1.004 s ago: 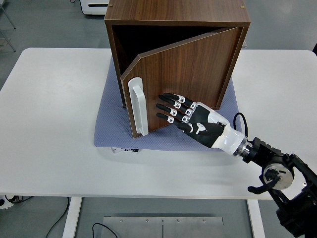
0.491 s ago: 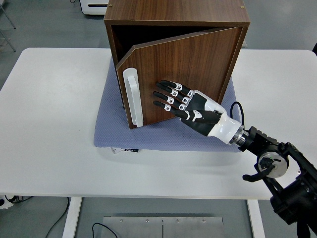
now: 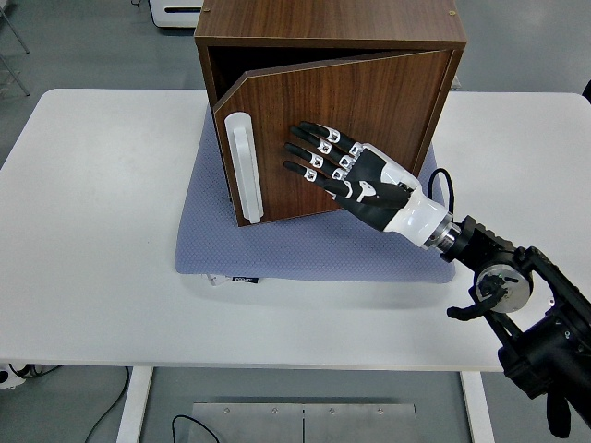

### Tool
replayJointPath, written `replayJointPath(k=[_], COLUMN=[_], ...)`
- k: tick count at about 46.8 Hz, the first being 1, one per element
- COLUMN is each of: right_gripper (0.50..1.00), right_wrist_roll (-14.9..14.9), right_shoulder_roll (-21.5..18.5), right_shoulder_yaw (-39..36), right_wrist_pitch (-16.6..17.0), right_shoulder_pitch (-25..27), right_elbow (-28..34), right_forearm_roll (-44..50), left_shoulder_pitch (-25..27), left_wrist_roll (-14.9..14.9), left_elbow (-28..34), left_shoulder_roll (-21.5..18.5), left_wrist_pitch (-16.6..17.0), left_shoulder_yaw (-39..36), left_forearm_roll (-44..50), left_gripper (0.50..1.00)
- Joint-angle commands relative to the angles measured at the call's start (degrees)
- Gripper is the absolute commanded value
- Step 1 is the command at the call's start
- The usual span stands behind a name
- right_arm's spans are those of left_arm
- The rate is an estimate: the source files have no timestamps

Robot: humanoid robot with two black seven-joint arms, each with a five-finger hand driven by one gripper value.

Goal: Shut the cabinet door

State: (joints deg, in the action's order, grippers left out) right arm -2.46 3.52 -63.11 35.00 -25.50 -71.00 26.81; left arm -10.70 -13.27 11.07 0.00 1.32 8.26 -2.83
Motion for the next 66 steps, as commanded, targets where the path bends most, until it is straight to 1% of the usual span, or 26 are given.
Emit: replayJointPath(k=[1,15,33,37,44,48,58,66], right_gripper=[1.000,1.000,1.000,1.000,1.000,1.000,1.000,1.000], right_wrist_roll=[0.4,1.7,1.7,1.7,1.7,1.8,1.8,2.0], right_shoulder_roll=[0.0,-0.8,-1.1,-1.8,-2.5,-3.5,-3.5,-3.5], right_shoulder_yaw=[0.0,-0.2,0.0,0.0,0.0,0.0,0.0,-0.1], right_wrist_pitch=[0.0,0.0,0.0,0.0,0.0,0.0,0.0,0.0], right_shoulder_pitch=[-0.9,-2.9,-4.9,-5.3,-6.5,-7.4,-9.3,-10.0], right_elbow=[0.4,1.9,4.0,4.6,6.4,7.4,11.1,12.0], right_forearm_roll=[0.0,0.0,0.0,0.0,0.0,0.0,0.0,0.0], left_shoulder_pitch=[0.1,0.1,0.0,0.1,0.0,0.0,0.0,0.1], left_wrist_roll=[0.0,0.0,0.0,0.0,0.0,0.0,0.0,0.0], left_elbow=[0.0,0.0,0.0,0.0,0.0,0.0,0.0,0.0], left_shoulder_roll=[0.0,0.0,0.0,0.0,0.0,0.0,0.0,0.0], left_wrist_pitch=[0.0,0.0,0.0,0.0,0.0,0.0,0.0,0.0], left_shoulder_yaw=[0.0,0.0,0.0,0.0,0.0,0.0,0.0,0.0], left_forearm_roll=[0.0,0.0,0.0,0.0,0.0,0.0,-0.1,0.0], left_gripper=[1.000,1.000,1.000,1.000,1.000,1.000,1.000,1.000])
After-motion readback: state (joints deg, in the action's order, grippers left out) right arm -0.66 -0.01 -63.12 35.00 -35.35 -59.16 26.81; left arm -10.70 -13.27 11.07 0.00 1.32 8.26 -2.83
